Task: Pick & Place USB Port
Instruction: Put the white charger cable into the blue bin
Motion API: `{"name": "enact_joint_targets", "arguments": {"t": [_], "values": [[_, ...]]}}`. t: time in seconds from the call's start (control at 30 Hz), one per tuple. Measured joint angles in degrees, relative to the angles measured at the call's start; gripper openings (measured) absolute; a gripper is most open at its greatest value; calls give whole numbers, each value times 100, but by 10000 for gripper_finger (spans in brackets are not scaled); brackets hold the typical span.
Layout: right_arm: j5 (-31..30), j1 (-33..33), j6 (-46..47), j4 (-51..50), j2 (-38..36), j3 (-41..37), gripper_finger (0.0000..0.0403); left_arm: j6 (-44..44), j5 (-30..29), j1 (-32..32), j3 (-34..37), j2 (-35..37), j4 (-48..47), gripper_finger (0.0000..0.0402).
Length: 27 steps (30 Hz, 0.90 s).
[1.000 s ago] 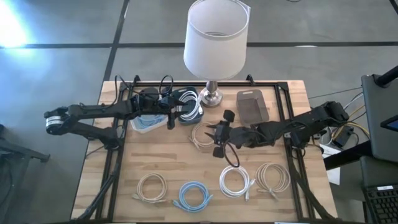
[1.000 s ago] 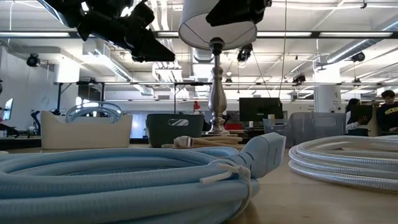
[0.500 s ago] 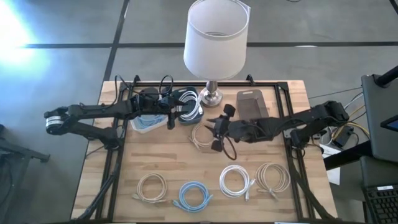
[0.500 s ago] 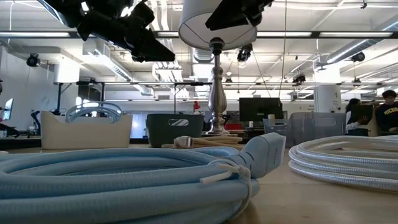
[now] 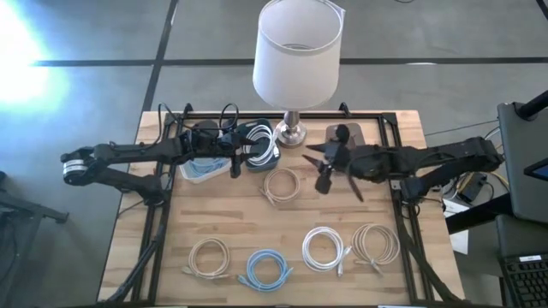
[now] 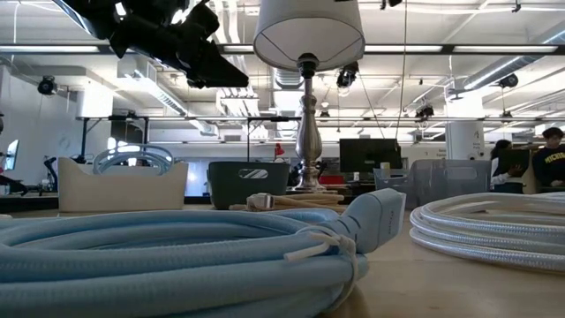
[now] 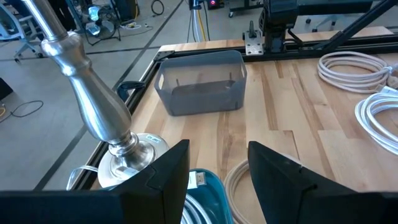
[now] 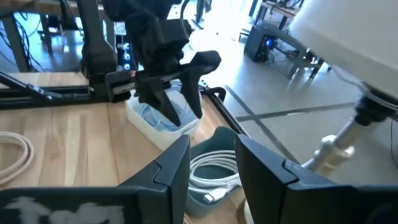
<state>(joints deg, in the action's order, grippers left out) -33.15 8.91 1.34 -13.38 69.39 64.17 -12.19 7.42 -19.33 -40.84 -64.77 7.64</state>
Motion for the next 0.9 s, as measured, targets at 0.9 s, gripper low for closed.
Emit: {"name": "enact_joint_targets", "arguments": {"t": [0.9], "values": [[11,7,530,-301,-371,-227,117,0,0,-2,0,0,-57,168]]}}
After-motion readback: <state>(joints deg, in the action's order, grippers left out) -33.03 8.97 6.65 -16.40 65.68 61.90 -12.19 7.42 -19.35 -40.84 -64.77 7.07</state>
